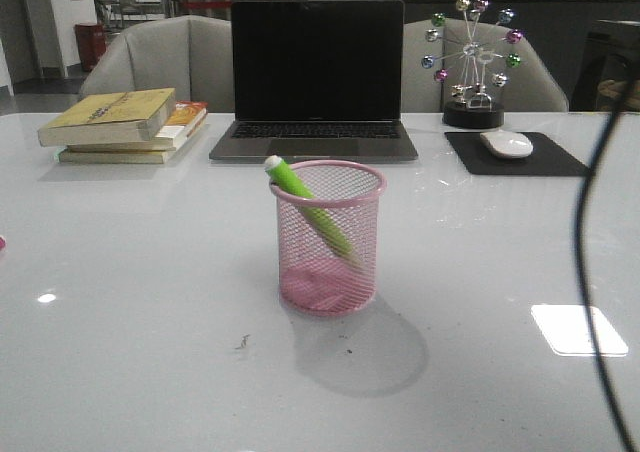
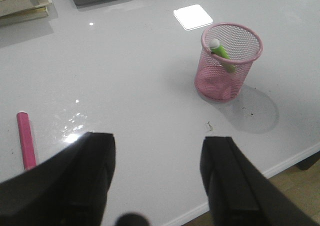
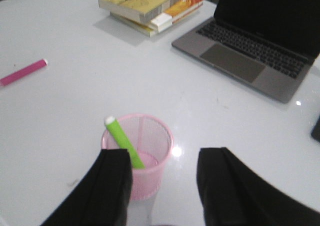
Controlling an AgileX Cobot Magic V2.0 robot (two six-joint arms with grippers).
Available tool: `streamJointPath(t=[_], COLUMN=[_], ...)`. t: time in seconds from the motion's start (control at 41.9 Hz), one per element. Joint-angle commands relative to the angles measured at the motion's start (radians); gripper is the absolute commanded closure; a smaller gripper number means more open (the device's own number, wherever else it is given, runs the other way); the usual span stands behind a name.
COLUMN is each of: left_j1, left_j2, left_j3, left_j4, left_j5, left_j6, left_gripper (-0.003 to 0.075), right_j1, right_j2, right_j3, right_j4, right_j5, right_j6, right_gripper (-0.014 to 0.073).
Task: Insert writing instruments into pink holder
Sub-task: 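Move the left gripper down onto the pink marker and grasp it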
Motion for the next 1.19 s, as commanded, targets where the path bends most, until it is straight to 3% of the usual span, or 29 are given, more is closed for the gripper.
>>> streamJointPath(t=[0.0,0.167,0.286,0.477,0.597,0.716,0.955,1.17], left_j1=[-0.008,-0.008,-0.008,0.015,0.072,0.162,0.342,0.434], left_j2=[0.007,0.007,0.007,0.048,0.138,0.27,0.568,0.835], left_j3=[-0.031,-0.031,-0.031,-0.037,-0.1,-0.182,-0.315,-0.429], left_j4=[-0.006,-0.006,-0.006,0.007,0.056,0.074,0.075,0.048], left_j5=[-0.083,-0.083,-0.083,-0.056,0.049,0.134,0.188,0.184], left_j6=[-0.002,-0.002,-0.002,-0.024,-0.051,-0.063,-0.063,-0.048], left_gripper=[0.0287,0.0287,0.0287,0.0273,0.0229,0.017,0.017,0.017], right_j1=[-0.001,-0.001,-0.001,-0.001,-0.001,-0.001,-0.001,-0.001], right_j2=[-0.114,-0.216,-0.261,-0.274,-0.274,-0.274,-0.274,-0.274], right_j3=[-0.027,-0.027,-0.027,-0.027,-0.027,-0.027,-0.027,-0.027], right_j4=[-0.002,0.022,0.043,0.043,0.043,0.043,0.043,0.043], right_j5=[0.125,0.362,0.439,0.454,0.454,0.454,0.454,0.454], right_j6=[-0.003,-0.003,-0.003,-0.003,-0.003,-0.003,-0.003,-0.003], right_gripper=[0.0166,0.0166,0.0166,0.0166,0.0166,0.0166,0.0166,0.0166])
